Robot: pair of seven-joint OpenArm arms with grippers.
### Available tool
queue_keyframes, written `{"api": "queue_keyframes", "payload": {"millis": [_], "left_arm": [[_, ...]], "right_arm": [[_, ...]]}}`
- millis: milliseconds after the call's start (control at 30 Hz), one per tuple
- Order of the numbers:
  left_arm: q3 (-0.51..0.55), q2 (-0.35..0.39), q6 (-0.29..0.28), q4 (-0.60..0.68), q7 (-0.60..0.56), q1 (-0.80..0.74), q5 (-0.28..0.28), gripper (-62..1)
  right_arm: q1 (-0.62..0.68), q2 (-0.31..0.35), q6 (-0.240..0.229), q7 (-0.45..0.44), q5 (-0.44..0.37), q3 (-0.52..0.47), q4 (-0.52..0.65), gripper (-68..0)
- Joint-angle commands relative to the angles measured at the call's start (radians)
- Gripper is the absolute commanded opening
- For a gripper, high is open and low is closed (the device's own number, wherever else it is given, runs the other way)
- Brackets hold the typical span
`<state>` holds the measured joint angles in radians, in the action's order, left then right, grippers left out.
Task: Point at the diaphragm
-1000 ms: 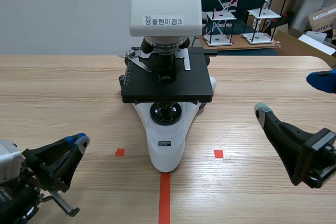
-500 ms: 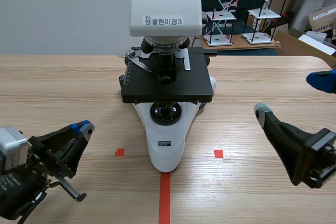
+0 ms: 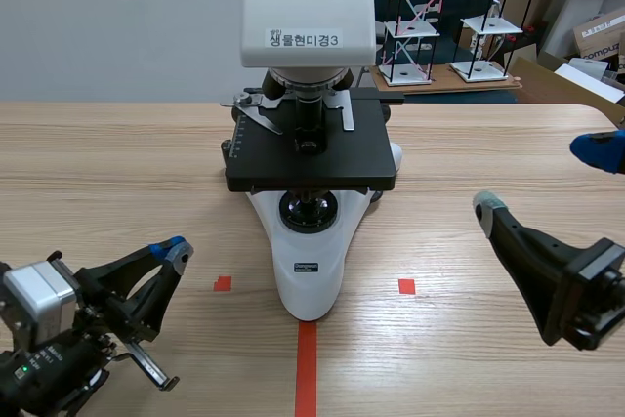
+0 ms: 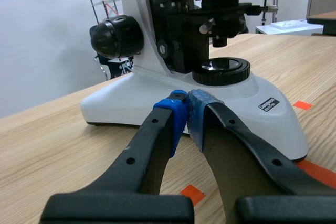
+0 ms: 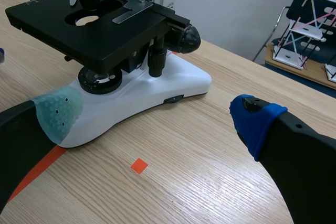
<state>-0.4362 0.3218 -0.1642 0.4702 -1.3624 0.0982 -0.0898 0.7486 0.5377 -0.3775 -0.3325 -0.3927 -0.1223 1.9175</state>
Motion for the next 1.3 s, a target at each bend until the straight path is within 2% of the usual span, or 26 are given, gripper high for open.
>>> {"api": "queue_keyframes", "payload": {"millis": [0,200,333,567,767,1267], "left_arm": [[0.001,-0.011,-0.002,0.001,-0.039,0.016,-0.005,-58.0],[0.001,-0.042,-0.002,-0.070,-0.106,0.058,-0.005,-58.0],[0.006,-0.051,-0.005,-0.096,-0.191,0.072,-0.003,-58.0],[0.023,-0.072,-0.009,-0.098,-0.191,0.088,-0.012,-58.0],[0.023,-0.080,-0.014,-0.098,-0.191,0.097,-0.056,-58.0],[0.023,-0.080,-0.014,-0.098,-0.191,0.098,-0.062,-58.0]], "right_arm": [[0.000,0.002,0.003,-0.014,-0.011,-0.003,0.013,-5.4],[0.000,0.002,0.003,-0.014,-0.011,-0.003,0.013,-5.4],[0.000,0.002,0.003,-0.014,-0.011,-0.003,0.013,-5.4],[0.000,0.002,0.003,-0.014,-0.011,-0.003,0.013,-5.4],[0.000,0.002,0.003,-0.014,-0.011,-0.003,0.013,-5.4],[0.000,0.002,0.003,-0.014,-0.011,-0.003,0.013,-5.4]]}}
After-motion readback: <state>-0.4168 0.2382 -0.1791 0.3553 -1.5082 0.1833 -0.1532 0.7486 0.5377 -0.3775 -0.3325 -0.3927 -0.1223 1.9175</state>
